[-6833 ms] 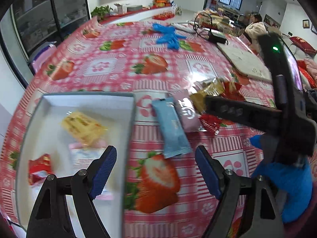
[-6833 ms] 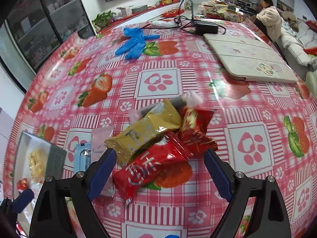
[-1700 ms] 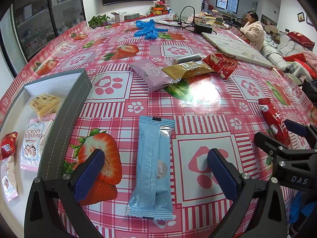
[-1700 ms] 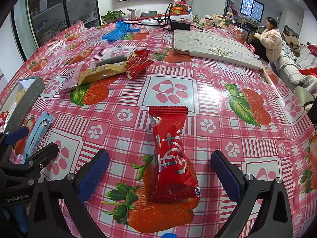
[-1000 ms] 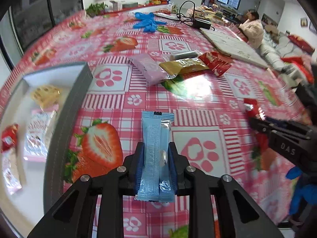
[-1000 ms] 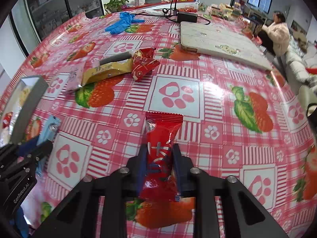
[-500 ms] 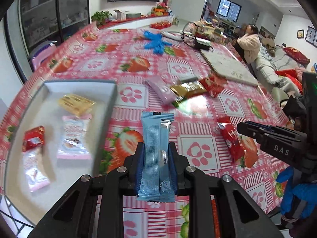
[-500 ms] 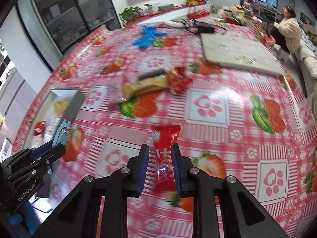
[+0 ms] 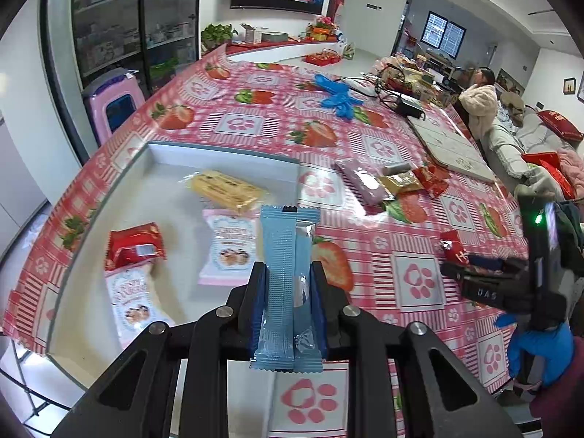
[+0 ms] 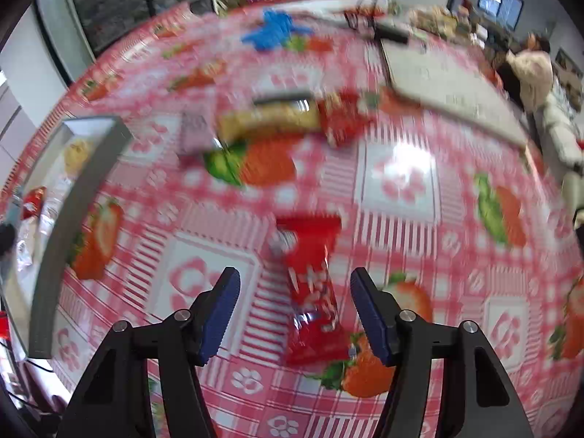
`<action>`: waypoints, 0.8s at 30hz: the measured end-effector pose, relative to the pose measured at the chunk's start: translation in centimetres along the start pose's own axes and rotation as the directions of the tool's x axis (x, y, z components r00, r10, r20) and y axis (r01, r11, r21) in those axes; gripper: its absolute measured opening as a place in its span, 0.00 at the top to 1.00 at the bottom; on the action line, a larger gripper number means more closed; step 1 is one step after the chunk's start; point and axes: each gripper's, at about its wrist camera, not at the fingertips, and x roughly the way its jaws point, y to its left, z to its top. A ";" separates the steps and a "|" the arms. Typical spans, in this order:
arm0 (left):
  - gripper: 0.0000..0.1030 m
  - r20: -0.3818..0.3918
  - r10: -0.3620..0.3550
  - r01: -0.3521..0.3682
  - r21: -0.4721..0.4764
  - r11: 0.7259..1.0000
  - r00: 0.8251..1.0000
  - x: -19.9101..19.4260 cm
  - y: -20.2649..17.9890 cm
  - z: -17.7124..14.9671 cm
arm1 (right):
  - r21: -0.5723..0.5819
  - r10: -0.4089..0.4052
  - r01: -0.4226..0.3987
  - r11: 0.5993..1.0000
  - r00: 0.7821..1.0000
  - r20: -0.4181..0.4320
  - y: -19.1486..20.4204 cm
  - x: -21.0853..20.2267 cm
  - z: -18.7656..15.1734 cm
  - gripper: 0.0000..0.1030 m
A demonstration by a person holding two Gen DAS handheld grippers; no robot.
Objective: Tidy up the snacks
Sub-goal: 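Carry the light-blue bar and red packet over the white tray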
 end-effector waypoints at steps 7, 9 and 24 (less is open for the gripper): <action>0.75 0.007 0.019 -0.019 -0.031 0.999 1.000 -0.5 2.6 0.6 | 0.032 0.065 -0.066 0.997 0.998 0.024 0.6 -0.8 0.6 0.76; 0.75 0.017 0.037 -0.036 -0.032 0.999 0.999 -1.0 3.7 1.1 | 0.013 0.114 -0.115 0.993 0.992 0.055 2.0 -2.0 1.5 0.76; 0.75 0.007 0.115 -0.114 -0.080 0.990 0.993 -0.7 10.1 1.4 | -0.266 0.380 -0.351 0.898 0.923 0.063 20.3 -6.1 6.9 0.76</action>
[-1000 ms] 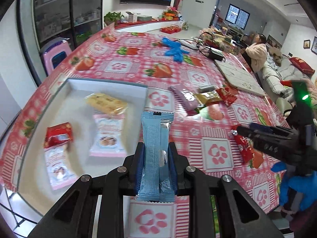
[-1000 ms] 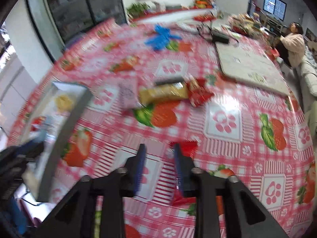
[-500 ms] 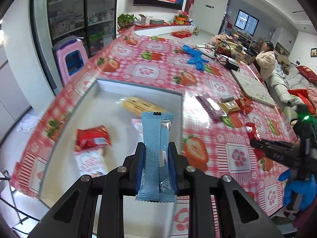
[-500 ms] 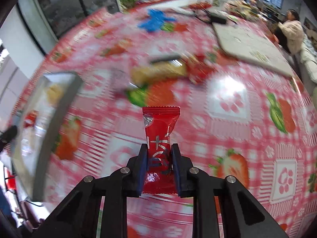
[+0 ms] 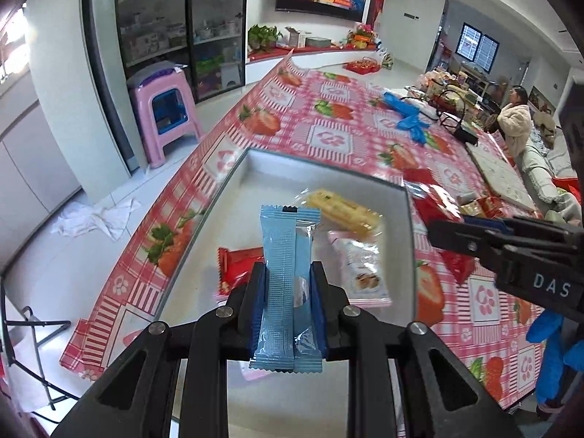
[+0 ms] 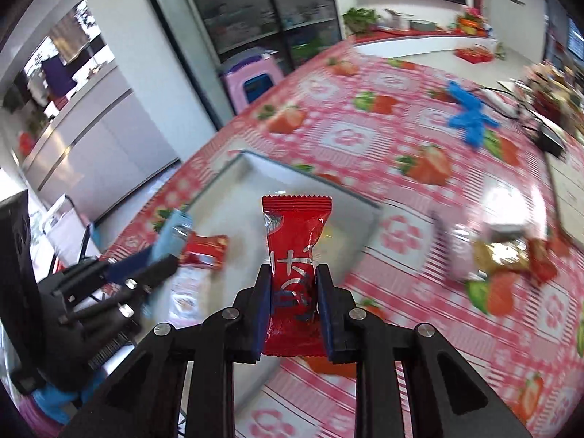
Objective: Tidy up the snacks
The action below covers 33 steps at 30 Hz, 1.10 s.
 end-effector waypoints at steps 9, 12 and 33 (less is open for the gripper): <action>0.75 -0.055 0.004 -0.006 -0.021 1.000 0.998 3.0 1.2 -0.4 | -0.032 0.030 -0.032 0.999 0.998 -0.064 2.3 3.9 1.2 0.76; 0.61 -0.069 0.019 -0.020 -0.012 1.000 0.997 3.4 1.2 -0.6 | -0.030 0.034 -0.037 0.999 0.995 -0.093 2.2 5.0 1.4 0.75; 0.21 -0.159 -0.170 0.184 0.080 0.980 0.972 5.5 -15.5 6.4 | 0.298 -0.317 0.300 0.906 0.949 0.006 -20.6 -2.6 -0.3 0.08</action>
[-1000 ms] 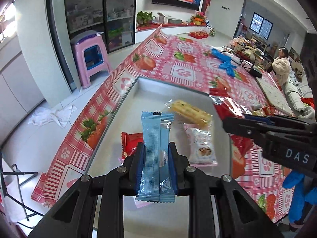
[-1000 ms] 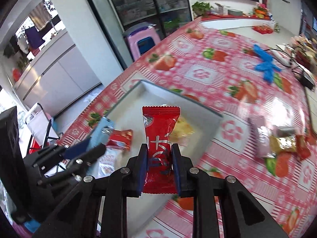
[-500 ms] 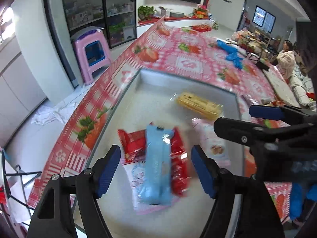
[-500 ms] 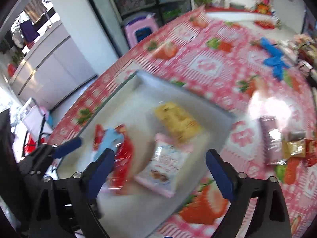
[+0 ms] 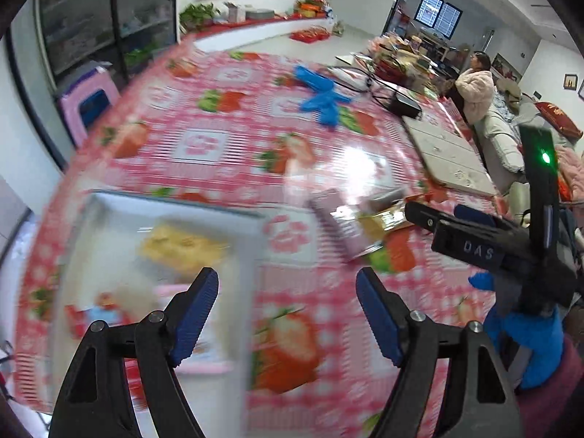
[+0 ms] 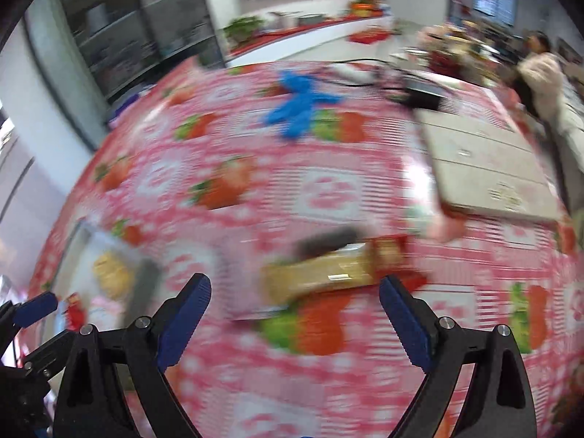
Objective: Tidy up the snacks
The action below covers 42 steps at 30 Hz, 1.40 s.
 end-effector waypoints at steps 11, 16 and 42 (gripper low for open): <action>0.21 -0.107 0.054 -0.071 -0.158 0.985 0.993 10.0 -3.5 2.6 | 0.038 -0.029 0.030 0.999 0.999 -0.035 -6.5 4.0 0.0 0.10; 0.21 -0.092 0.138 -0.150 -0.133 0.980 0.986 12.0 -3.9 3.1 | 0.031 -0.006 0.008 0.999 0.998 -0.064 -6.8 6.1 0.1 0.29; 0.22 0.049 0.150 -0.154 0.096 0.983 0.987 3.9 -5.0 -11.1 | 0.128 -0.130 0.129 0.983 0.992 -0.006 -11.9 -5.9 -15.4 0.12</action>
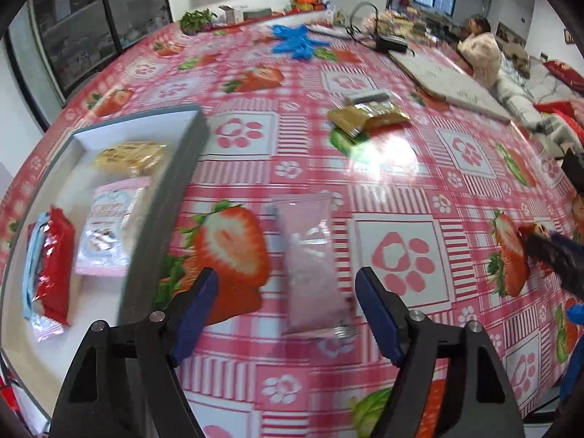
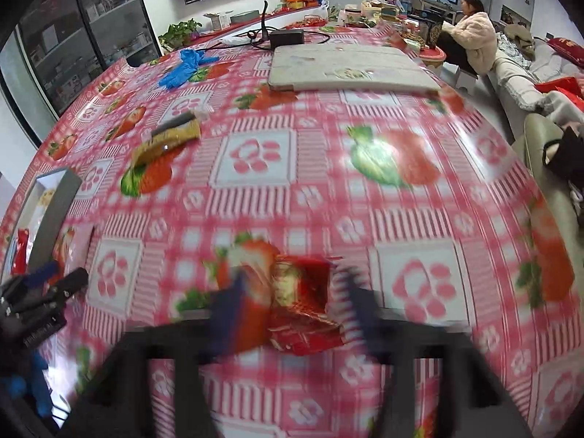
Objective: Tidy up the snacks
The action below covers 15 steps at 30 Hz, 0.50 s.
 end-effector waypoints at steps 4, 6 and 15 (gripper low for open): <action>0.22 -0.010 0.000 0.000 -0.001 1.000 1.000 0.4 0.3 0.1 | 0.013 -0.037 0.037 0.999 0.999 0.028 -1.1 -0.3 -0.9 0.10; 0.22 -0.014 0.010 -0.010 0.003 1.000 1.000 1.0 0.0 0.4 | 0.043 -0.026 0.025 0.999 1.000 0.010 -1.6 0.1 -0.9 0.10; 0.00 0.028 -0.006 0.006 0.002 1.000 1.000 2.7 -1.3 1.2 | -0.029 -0.064 0.065 0.997 0.998 0.027 0.9 2.4 -0.6 0.00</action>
